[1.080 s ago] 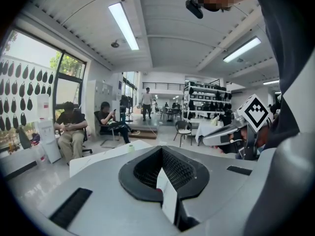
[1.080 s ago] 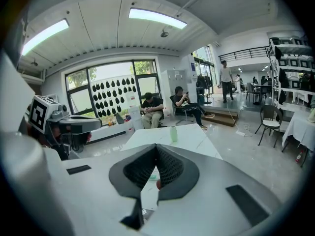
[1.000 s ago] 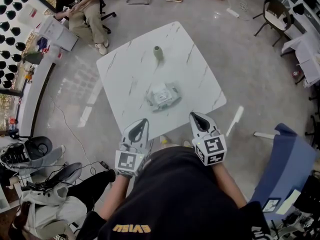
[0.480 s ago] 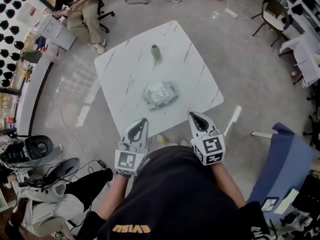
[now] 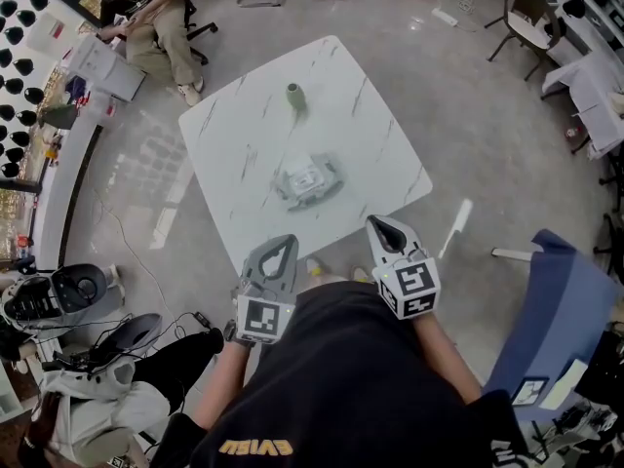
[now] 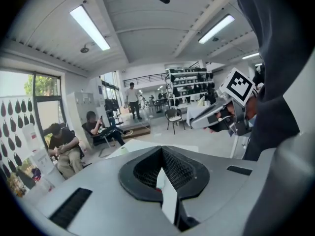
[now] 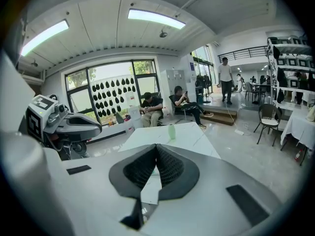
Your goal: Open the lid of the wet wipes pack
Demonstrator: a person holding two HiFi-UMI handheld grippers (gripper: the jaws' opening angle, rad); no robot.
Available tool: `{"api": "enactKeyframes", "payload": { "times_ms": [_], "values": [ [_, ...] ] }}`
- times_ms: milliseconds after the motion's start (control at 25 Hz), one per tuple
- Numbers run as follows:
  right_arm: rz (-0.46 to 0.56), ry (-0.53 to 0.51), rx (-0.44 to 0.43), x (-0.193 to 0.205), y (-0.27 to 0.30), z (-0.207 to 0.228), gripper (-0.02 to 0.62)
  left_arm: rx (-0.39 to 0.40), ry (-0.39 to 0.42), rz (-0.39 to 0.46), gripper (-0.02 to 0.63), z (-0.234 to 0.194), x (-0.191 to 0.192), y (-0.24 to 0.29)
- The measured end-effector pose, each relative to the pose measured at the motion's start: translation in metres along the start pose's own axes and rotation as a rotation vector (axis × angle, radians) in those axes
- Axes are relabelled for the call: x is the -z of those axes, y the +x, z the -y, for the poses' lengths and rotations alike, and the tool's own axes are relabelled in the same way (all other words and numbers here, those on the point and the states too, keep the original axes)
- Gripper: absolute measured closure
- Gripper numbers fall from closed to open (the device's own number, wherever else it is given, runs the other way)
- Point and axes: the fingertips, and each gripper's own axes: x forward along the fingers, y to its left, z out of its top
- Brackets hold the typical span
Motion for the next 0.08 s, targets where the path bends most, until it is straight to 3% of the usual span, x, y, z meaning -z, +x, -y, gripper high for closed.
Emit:
{"api": "enactKeyframes", "payload": {
  "times_ms": [80],
  "values": [
    [0.001, 0.001, -0.01, 0.0016, -0.0006, 0.0005, 0.594, 0.005, 0.047, -0.013, 0.589, 0.0034, -0.0018, 0.0029]
  ]
}}
